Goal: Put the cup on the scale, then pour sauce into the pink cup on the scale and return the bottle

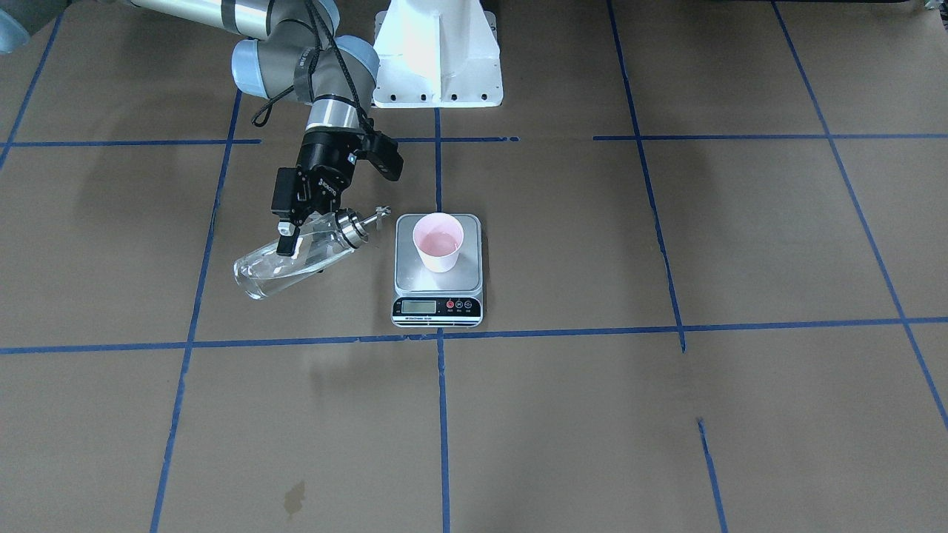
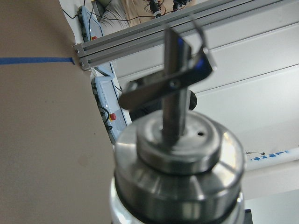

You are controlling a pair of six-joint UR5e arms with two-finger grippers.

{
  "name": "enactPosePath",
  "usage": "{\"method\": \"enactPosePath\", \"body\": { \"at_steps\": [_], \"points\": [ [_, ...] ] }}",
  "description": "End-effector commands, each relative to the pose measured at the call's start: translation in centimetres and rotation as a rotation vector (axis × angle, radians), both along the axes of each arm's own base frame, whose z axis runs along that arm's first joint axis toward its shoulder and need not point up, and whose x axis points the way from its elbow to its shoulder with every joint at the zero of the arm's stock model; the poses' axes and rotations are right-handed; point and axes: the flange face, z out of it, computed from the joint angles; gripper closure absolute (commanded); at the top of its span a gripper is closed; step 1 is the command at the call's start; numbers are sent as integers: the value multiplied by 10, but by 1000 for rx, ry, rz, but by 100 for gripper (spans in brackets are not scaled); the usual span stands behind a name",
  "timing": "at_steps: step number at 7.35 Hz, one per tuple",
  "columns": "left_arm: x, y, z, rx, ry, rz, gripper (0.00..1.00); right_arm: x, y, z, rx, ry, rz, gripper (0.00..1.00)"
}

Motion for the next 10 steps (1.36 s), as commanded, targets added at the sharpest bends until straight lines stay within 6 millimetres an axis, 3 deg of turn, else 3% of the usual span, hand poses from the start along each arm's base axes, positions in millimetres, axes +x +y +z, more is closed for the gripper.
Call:
{"method": "enactPosePath", "body": {
  "at_steps": [1, 3, 6, 8, 10],
  "points": [
    [-1, 1, 5, -6, -2, -5, 0, -10, 8, 6, 29, 41, 11, 100],
    [-1, 3, 23, -39, -6, 1, 0, -16, 14, 9, 56, 100, 19, 100],
    [-1, 3, 23, -36, -8, 3, 0, -22, 19, 12, 72, 153, 20, 100],
    [-2, 2, 26, -42, -8, 1, 0, -45, 14, 10, 88, 210, 35, 100],
    [-4, 3, 28, -46, -9, -2, 0, -44, 14, 10, 101, 302, 43, 100]
  ]
}}
